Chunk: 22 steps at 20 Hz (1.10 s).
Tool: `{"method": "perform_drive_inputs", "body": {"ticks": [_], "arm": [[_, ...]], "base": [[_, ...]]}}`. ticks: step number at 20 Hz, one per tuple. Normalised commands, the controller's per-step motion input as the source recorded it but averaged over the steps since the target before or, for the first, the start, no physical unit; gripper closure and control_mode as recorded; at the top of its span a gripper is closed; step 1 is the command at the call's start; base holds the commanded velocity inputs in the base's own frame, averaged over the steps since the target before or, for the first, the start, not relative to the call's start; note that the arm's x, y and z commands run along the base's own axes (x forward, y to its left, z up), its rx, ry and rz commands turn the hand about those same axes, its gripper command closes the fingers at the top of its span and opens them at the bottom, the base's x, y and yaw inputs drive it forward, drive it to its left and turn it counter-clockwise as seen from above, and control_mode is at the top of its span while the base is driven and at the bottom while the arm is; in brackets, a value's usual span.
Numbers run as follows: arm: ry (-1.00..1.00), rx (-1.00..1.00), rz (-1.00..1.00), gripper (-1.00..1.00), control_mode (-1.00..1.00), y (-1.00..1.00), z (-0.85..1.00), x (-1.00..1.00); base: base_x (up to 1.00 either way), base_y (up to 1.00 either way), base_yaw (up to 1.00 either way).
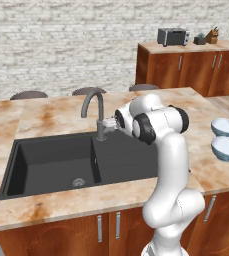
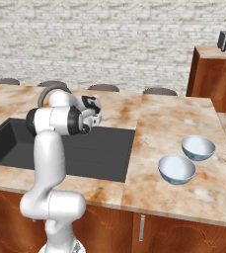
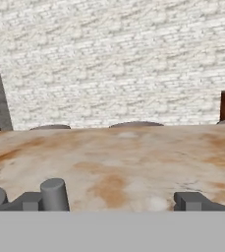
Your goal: Rinse each bowl for a few seconds and place them down in the sink or on the counter.
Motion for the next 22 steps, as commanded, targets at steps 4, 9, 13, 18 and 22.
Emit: {"method": "perform_drive_inputs", "body": {"ticks": [4, 9, 13, 18, 22], "arm": [[0.05, 0.01, -0.01, -1.0, -1.0, -0.08, -0.1, 0.3], [0.04, 0.01, -0.02, -1.0, -1.0, -0.17, -0.1, 0.25], [0.03, 0.01, -0.03, 1.0, -1.0, -0.18, -0.13, 0.22], [0.03, 0.01, -0.04, 1.0, -1.0, -0.23, -0.1, 0.22], [0.05, 0.01, -0.07, 1.0, -1.0, -0.35, -0.1, 0.18]], "base": [[0.0, 0.0, 0.0], [0.0, 0.0, 0.0], [0.0, 0.0, 0.0], [0.0, 0.0, 0.0], [0.0, 0.0, 0.0]]}}
